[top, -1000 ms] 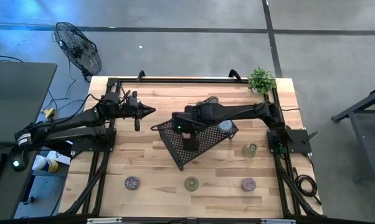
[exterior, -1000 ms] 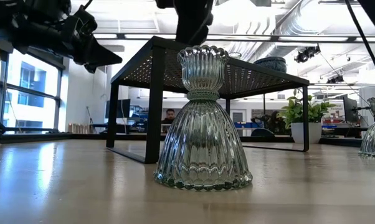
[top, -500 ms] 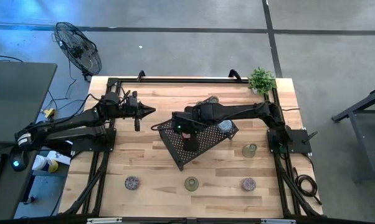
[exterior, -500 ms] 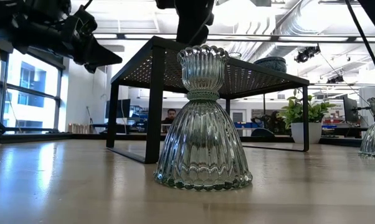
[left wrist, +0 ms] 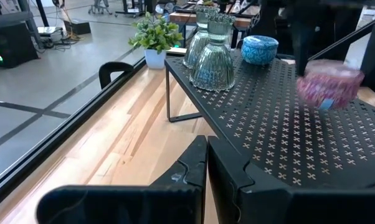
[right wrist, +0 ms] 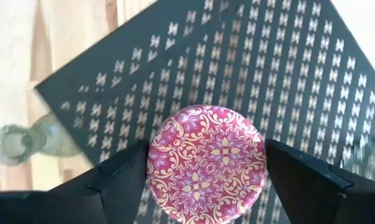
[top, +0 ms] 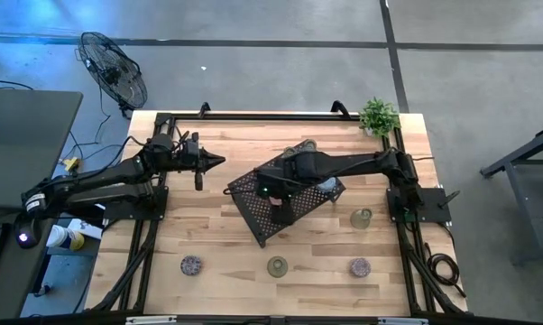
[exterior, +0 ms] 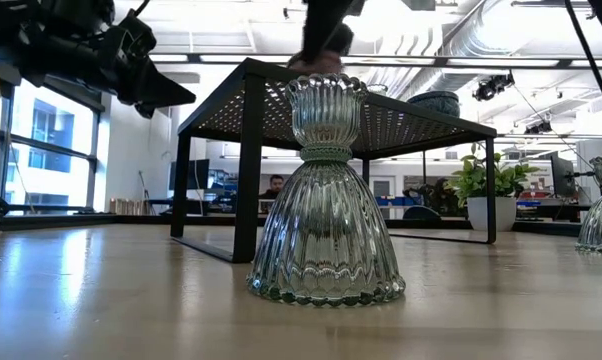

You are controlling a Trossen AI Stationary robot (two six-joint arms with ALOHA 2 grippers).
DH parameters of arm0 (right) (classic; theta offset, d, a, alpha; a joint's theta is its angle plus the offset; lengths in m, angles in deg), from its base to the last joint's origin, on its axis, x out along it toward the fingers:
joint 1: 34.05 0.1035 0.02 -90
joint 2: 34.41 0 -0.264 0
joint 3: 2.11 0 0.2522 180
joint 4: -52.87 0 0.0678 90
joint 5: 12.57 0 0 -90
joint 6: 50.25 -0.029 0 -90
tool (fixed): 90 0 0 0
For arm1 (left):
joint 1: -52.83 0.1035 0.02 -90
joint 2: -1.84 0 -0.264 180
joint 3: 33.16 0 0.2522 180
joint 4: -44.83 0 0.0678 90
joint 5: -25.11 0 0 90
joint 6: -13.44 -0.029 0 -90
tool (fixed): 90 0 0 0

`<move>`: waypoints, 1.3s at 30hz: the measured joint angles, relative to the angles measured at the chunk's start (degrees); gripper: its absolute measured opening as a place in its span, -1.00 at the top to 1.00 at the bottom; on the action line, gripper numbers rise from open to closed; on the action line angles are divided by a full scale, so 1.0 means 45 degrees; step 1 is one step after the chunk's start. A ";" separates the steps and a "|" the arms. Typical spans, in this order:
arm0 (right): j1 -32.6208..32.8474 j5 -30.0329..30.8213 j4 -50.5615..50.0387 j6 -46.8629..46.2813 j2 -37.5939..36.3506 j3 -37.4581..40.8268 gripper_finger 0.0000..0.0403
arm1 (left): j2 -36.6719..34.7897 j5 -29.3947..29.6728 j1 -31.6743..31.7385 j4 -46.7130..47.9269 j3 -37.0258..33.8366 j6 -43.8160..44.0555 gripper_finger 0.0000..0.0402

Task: Pick & Place candle stick holders
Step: Put the pink scented candle on the shelf

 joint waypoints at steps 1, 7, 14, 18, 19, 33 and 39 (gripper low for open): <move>0.0096 0.0066 -0.0210 -0.0175 -0.0067 0.0000 -0.47 | 0.0000 0.0003 0.0000 0.0032 0.0000 -0.0026 0.94; 0.0679 0.0657 -0.1629 -0.1139 -0.0392 0.0000 -0.47 | 0.0000 0.0003 -0.0005 0.0059 0.0000 -0.0043 0.94; 0.0901 0.1578 -0.3051 -0.2039 -0.0487 0.0000 -0.47 | 0.0000 -0.0007 -0.0005 0.0062 0.0000 -0.0038 0.94; 0.0888 0.1813 -0.3121 -0.2039 -0.0487 0.0000 -0.47 | 0.0000 -0.0201 -0.0005 0.0077 0.0000 -0.0038 0.94; 0.0892 0.1866 -0.3129 -0.2046 -0.0493 0.0000 -0.47 | 0.0000 -0.0288 -0.0005 0.0079 0.0000 -0.0038 0.94; 0.0606 0.2005 -0.0795 -0.2658 -0.2920 0.3583 -0.47 | 0.0000 -0.0366 -0.0005 0.0133 0.0000 -0.0038 0.94; 0.0245 0.1874 0.0811 -0.2743 -0.4138 0.5364 -0.47 | 0.0000 -0.0371 -0.0005 0.0028 0.0000 -0.0034 0.94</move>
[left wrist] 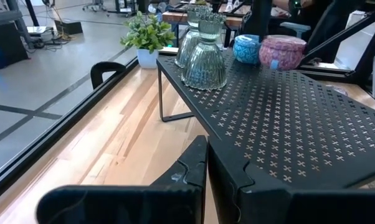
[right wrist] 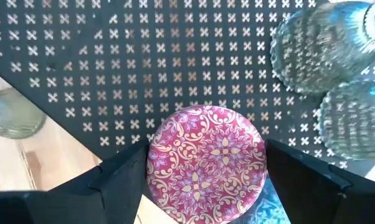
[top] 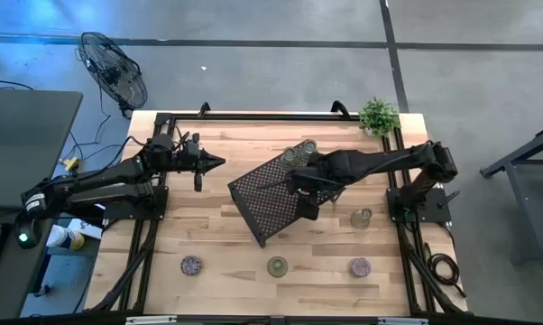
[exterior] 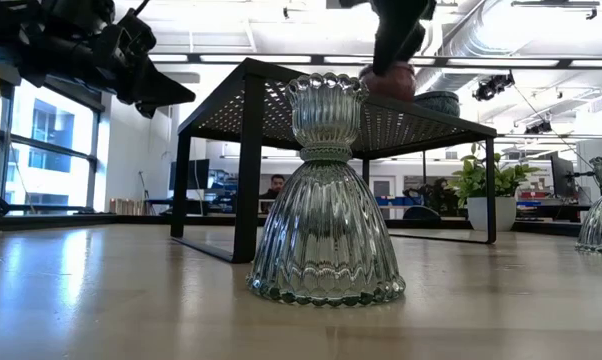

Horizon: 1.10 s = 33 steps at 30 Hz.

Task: Pick & Place candle stick holders
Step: Put the pink scented candle on the shelf

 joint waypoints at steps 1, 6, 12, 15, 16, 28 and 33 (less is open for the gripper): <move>-0.0039 -0.0048 0.0118 0.0000 -0.0059 0.0218 -0.47 | 0.0000 0.0003 0.0000 0.0000 0.0000 -0.0002 0.94; -0.0107 -0.0205 0.0517 0.0360 -0.0050 0.0812 -0.47 | 0.0000 0.0039 0.0000 0.0000 0.0000 0.0000 0.94; -0.0107 -0.0124 0.0607 0.0509 -0.0060 0.0897 -0.47 | 0.0000 0.0059 0.0000 0.0018 0.0000 0.0000 0.94; -0.0102 0.0138 0.0571 0.0491 -0.0060 0.0897 -0.47 | 0.0000 0.0063 0.0000 0.0015 0.0000 0.0000 0.94; -0.0103 0.0213 0.0566 0.0491 -0.0060 0.0897 -0.47 | 0.0000 0.0063 0.0000 0.0020 0.0000 0.0000 0.94; -0.0107 0.0427 0.0453 0.0466 -0.0056 0.0897 -0.61 | 0.0000 0.0068 0.0000 0.0029 0.0000 0.0000 0.94; -0.0107 0.0476 0.0285 0.0466 -0.0085 0.0789 -0.61 | 0.0000 0.0073 0.0000 0.0029 0.0000 0.0000 0.94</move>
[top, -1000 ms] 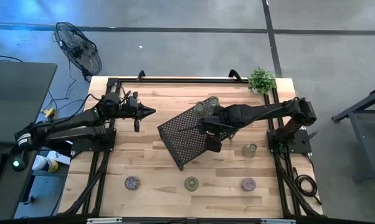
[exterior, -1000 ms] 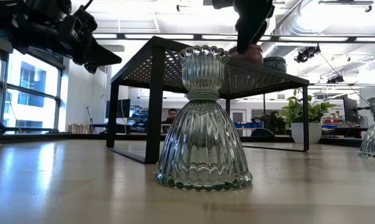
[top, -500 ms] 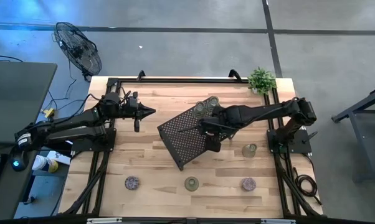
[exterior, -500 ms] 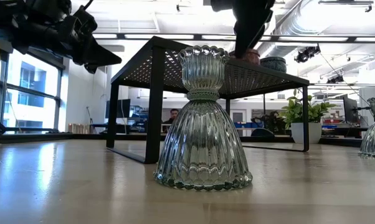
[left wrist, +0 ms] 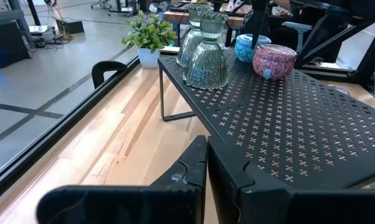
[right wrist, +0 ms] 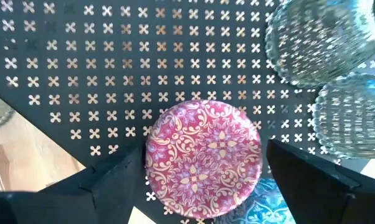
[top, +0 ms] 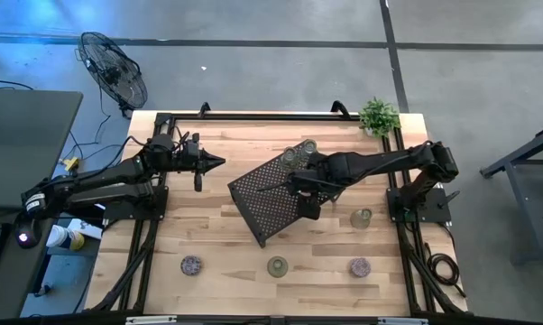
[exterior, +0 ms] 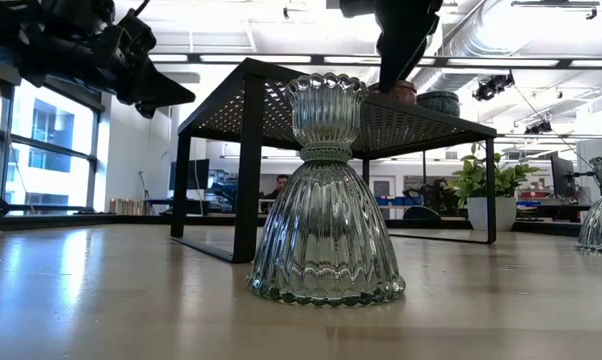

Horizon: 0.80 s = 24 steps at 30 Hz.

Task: Pick & Place candle stick holders
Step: Put the pink scented candle on the shelf, then put the top green glass candle holder on the shelf

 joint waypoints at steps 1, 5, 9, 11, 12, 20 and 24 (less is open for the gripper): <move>0.0005 0.0060 -0.0042 0.0004 0.0001 -0.0089 -0.61 | 0.0000 0.0000 0.0000 -0.0005 0.0000 0.0000 0.94; 0.0005 0.0173 -0.0231 0.0088 -0.0009 -0.0557 -0.62 | 0.0000 0.0004 0.0000 0.0000 0.0000 0.0000 0.94; 0.0080 0.0498 -0.0724 0.0222 -0.0014 -0.1350 -0.62 | 0.0000 0.0005 0.0000 0.0000 0.0000 0.0000 0.94; 0.0234 0.0833 -0.1193 0.0327 -0.0014 -0.1857 -0.62 | 0.0000 0.0005 0.0000 0.0016 0.0000 0.0000 0.94; 0.0324 0.0985 -0.1430 0.0335 -0.0014 -0.2128 -0.62 | 0.0000 0.0005 0.0000 0.0072 0.0000 0.0004 0.94; 0.1527 0.0369 -0.2631 -0.0493 -0.0134 -0.3029 -0.55 | 0.0005 -0.0403 0.0000 0.0414 0.0000 0.0261 0.94; 0.2615 0.0796 -0.1051 -0.1489 -0.0776 -0.0946 -0.22 | 0.0005 -0.0799 -0.0005 0.0391 0.0000 -0.0195 0.94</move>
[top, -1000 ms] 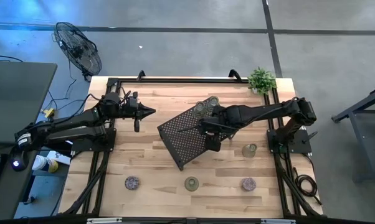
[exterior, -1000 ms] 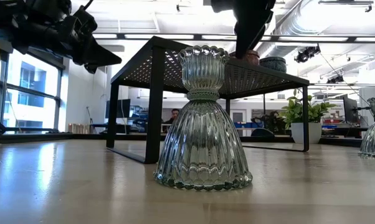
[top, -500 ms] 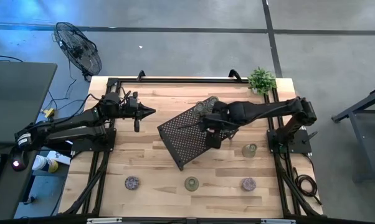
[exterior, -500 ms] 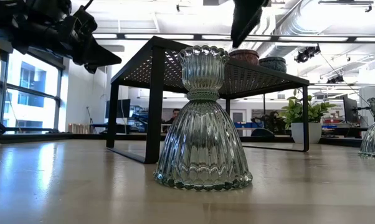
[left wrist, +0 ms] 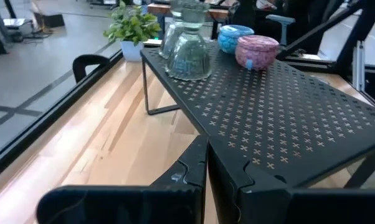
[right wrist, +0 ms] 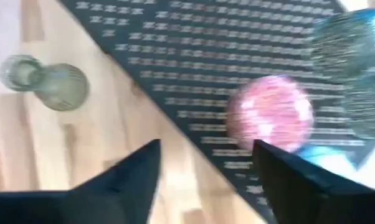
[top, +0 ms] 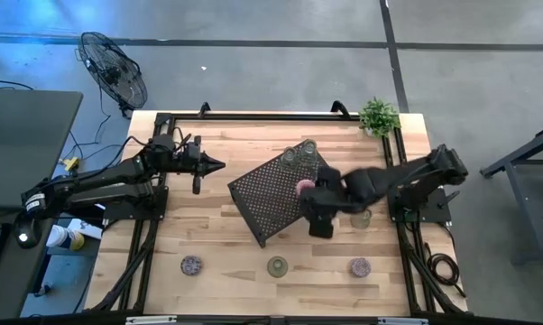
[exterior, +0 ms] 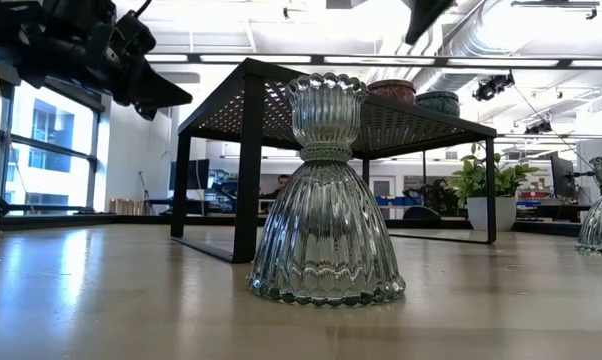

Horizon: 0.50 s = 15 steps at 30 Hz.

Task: Pick & Place candle stick holders
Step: Put the top green glass candle holder on the shelf

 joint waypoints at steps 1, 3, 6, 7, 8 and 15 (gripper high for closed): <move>0.0300 0.0089 0.0645 -0.0323 -0.0280 0.0674 -0.10 | 0.0000 -0.0017 -0.0005 -0.0003 0.0000 -0.0086 0.94; 0.0888 0.0202 0.2030 -0.1022 -0.0961 0.2022 0.16 | -0.0003 -0.0027 -0.0005 -0.0007 0.0000 -0.0116 0.94; 0.1805 0.0422 0.3655 -0.2325 -0.2079 0.3752 0.59 | 0.0000 -0.0119 -0.0158 -0.0143 0.0000 -0.0141 0.94; 0.2126 0.0585 0.3948 -0.2823 -0.2455 0.4272 0.73 | 0.0000 -0.0115 -0.0334 -0.0267 0.0000 -0.0150 0.94; 0.2434 0.0714 0.4114 -0.3393 -0.2845 0.4711 0.86 | 0.0000 -0.0107 -0.0543 -0.0421 0.0000 -0.0163 0.94; 0.4562 0.2284 0.3022 -0.8854 -0.4781 0.7132 0.89 | 0.0005 0.1827 -0.2789 -0.1161 0.0000 -0.0728 0.94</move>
